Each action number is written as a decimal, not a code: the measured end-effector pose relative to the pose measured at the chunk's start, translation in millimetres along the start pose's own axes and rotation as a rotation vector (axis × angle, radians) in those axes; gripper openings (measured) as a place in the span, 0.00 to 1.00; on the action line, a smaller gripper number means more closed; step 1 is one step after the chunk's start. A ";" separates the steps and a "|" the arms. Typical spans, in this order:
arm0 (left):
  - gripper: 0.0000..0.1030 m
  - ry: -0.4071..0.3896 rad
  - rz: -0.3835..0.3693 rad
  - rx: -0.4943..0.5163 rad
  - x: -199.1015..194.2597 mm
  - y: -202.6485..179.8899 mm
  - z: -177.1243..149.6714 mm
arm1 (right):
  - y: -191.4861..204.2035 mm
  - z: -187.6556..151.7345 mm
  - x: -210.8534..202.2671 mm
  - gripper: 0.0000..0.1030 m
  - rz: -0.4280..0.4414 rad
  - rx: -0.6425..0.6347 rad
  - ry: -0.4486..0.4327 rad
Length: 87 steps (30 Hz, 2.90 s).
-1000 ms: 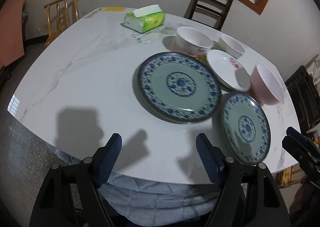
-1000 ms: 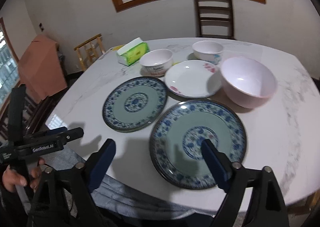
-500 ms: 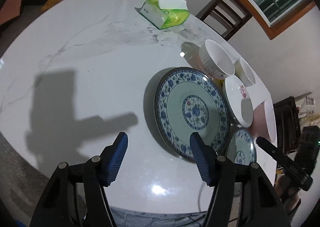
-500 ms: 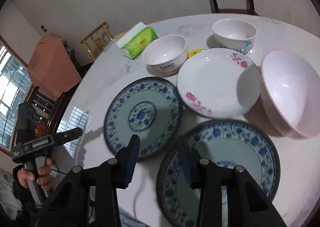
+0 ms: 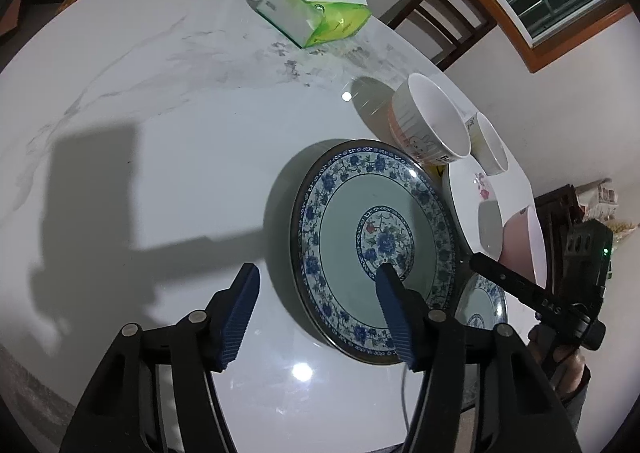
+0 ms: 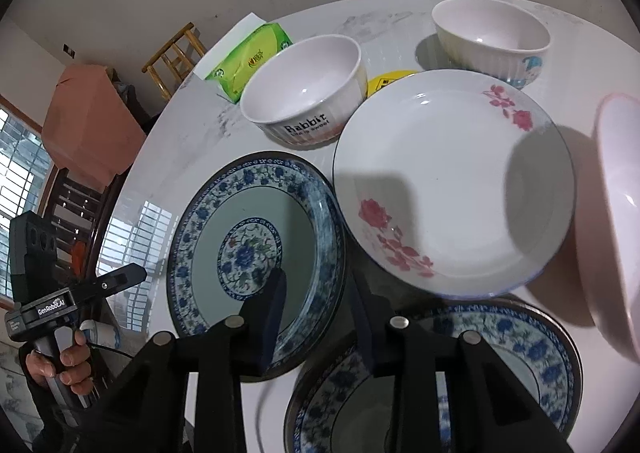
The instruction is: Organize plates and bowls
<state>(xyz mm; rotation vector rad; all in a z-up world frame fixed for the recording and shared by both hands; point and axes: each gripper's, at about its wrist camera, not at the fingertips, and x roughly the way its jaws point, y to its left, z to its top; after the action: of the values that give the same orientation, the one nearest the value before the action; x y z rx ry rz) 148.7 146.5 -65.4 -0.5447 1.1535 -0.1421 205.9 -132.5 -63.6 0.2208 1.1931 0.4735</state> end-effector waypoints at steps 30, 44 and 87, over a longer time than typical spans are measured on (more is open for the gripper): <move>0.14 0.071 0.062 0.087 40.9 0.9 8.1 | -11.4 5.6 20.6 0.15 0.000 -0.012 0.051; 0.15 0.022 0.095 0.101 -9.2 21.5 -6.1 | 32.4 -19.7 6.4 0.15 0.026 -0.009 0.017; 0.41 -0.045 0.185 0.064 -23.8 82.8 -17.6 | 92.1 -53.2 52.7 0.18 0.040 -0.039 0.041</move>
<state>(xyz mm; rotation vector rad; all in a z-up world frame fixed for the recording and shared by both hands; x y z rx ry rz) 109.3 221.0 -90.4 -0.3801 1.1457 -0.0075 149.8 -31.1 -89.4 0.2026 1.2197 0.5381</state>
